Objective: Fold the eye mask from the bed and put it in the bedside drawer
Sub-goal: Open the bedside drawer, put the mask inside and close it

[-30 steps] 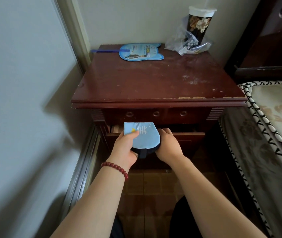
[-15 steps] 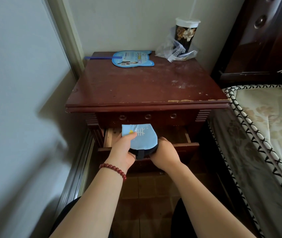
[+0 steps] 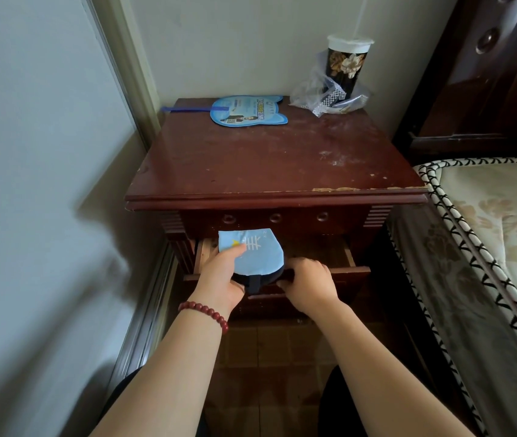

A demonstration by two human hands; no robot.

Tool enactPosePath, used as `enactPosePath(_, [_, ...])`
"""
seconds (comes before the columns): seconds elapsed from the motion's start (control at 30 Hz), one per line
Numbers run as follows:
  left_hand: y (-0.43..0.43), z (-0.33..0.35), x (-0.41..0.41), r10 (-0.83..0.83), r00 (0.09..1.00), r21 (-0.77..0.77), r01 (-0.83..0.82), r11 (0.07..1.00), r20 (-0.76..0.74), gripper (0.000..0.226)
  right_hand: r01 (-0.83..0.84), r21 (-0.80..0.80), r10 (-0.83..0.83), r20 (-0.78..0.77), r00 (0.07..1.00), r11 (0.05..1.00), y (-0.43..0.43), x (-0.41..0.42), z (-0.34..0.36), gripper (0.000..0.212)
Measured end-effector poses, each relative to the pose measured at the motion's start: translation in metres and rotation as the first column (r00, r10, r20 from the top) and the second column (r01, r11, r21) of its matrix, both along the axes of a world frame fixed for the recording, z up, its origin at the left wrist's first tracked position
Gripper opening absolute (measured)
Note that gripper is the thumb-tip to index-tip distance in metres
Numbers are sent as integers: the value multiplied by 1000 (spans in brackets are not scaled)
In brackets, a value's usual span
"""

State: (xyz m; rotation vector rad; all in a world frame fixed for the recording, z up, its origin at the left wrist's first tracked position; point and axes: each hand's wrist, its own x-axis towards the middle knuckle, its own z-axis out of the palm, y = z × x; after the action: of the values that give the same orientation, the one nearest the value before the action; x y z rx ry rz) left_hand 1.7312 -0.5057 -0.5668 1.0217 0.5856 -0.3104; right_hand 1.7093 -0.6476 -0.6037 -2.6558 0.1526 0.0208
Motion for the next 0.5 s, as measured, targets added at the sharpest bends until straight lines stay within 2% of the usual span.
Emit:
enactPosePath(0.13, [-4, -1, 0, -2, 1000, -10, 2, 1000, 6, 31, 0, 7, 0, -63, 998, 1000, -2, 2, 4, 26])
enactPosePath(0.5, [-10, -8, -2, -7, 1000, 8, 7, 1000, -22, 28, -46, 107, 64, -176, 982, 993, -8, -7, 8, 27])
